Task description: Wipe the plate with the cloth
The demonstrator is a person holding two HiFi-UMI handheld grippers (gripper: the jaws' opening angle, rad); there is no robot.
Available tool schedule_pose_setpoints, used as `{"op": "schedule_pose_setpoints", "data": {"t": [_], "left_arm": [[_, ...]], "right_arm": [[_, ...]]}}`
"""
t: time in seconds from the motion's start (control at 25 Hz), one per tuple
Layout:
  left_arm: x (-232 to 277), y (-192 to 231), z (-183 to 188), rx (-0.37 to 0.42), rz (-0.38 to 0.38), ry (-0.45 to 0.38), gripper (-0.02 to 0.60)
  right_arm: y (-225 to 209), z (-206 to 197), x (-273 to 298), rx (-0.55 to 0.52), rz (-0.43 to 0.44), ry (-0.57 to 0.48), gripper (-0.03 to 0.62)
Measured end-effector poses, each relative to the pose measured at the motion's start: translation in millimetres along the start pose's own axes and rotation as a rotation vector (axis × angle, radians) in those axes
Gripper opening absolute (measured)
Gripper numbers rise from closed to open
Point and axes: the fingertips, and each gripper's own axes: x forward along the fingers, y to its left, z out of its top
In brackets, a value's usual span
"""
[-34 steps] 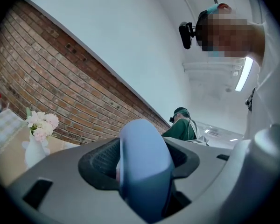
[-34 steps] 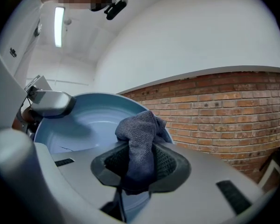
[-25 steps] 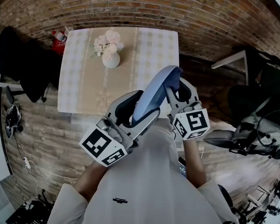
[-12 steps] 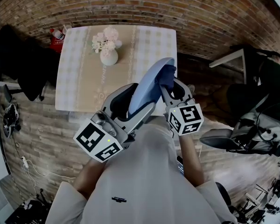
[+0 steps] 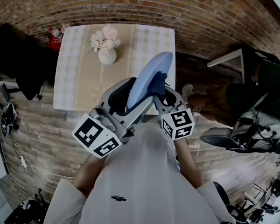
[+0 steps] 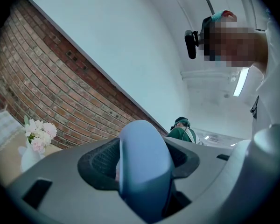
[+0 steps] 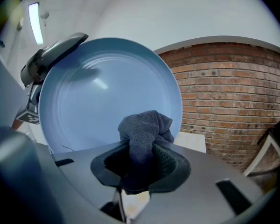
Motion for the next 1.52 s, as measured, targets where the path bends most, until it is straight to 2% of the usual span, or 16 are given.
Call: {"op": "schedule_pose_setpoints", "data": {"t": [0.2, 0.56, 0.88, 1.08, 1.24, 1.36, 1.52], "left_arm": [[4.0, 8.1, 2.6, -0.007, 0.014, -0.009, 0.265], [3.3, 23.0, 6.8, -0.003, 0.035, -0.022, 0.265], [1.0, 26.2, 1.2, 0.004, 0.051, -0.021, 0.265], [-0.8, 26.6, -3.9, 0.002, 0.056, -0.015, 0.265], [-0.2, 30.4, -8.9, -0.038, 0.060, -0.015, 0.265], [2.0, 26.0, -11.0, -0.018, 0.037, -0.003, 0.265], [4.7, 20.1, -15.0, -0.011, 0.017, 0.016, 0.265]], "right_arm": [[17.0, -8.9, 1.5, 0.004, 0.037, 0.026, 0.126], [64.8, -11.8, -0.6, -0.026, 0.161, 0.050, 0.126], [103.5, 9.1, -19.8, -0.015, 0.356, 0.002, 0.124], [119.7, 30.2, -32.2, -0.018, 0.473, -0.070, 0.124], [122.6, 40.3, -37.7, -0.053, 0.507, -0.109, 0.124], [121.8, 51.4, -41.0, -0.076, 0.518, -0.153, 0.124], [115.0, 65.3, -44.0, -0.112, 0.484, -0.214, 0.124]]}}
